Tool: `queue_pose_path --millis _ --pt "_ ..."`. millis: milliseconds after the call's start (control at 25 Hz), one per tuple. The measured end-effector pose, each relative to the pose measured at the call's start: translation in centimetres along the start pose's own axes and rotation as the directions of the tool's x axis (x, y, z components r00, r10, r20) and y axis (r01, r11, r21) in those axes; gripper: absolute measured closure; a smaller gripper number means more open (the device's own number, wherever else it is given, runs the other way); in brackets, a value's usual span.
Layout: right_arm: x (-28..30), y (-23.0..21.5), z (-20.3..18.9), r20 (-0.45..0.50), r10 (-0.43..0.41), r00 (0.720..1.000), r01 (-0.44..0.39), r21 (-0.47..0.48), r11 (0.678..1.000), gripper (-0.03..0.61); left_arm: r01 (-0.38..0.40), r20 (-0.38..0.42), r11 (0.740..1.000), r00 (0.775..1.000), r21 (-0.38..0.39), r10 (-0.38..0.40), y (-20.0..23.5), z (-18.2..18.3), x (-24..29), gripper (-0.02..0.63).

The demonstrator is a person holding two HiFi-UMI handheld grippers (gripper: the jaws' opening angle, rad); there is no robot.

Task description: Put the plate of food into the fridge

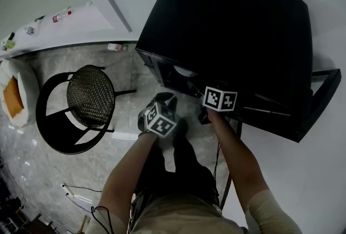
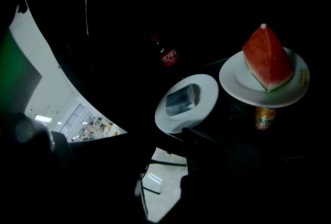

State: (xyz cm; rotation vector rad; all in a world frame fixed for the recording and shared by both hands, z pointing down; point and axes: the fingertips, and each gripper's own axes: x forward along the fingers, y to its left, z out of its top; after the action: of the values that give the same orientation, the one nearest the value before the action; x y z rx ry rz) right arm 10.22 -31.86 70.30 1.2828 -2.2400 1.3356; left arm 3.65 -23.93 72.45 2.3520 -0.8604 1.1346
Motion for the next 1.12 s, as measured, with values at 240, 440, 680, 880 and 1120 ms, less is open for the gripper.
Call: queue_pose_path --millis 240,440,680,880,1120 --pt "-0.13 0.26 -0.26 0.01 0.014 1.0 -0.014 0.017 1.0 0.411 -0.001 0.0 1.0 1.0 0.002 0.001 0.05 -0.28 -0.25 0.572" --pt "0.15 0.48 -0.47 0.007 0.013 1.0 -0.013 0.002 1.0 0.411 -0.002 0.006 1.0 1.0 0.005 0.002 0.29 -0.16 -0.46 0.572" --pt "0.31 0.4 -0.36 0.006 0.012 1.0 -0.012 -0.012 1.0 0.411 -0.002 0.002 1.0 1.0 0.005 0.002 0.54 -0.54 -0.51 0.572" --pt "0.34 0.33 -0.2 0.001 0.007 1.0 -0.007 -0.03 1.0 0.414 0.001 -0.002 1.0 1.0 0.006 -0.001 0.7 -0.57 -0.44 0.572" --pt "0.28 0.39 -0.2 0.003 0.001 1.0 -0.001 -0.03 1.0 0.417 0.003 0.002 1.0 1.0 0.008 -0.003 0.82 -0.33 -0.47 0.572"
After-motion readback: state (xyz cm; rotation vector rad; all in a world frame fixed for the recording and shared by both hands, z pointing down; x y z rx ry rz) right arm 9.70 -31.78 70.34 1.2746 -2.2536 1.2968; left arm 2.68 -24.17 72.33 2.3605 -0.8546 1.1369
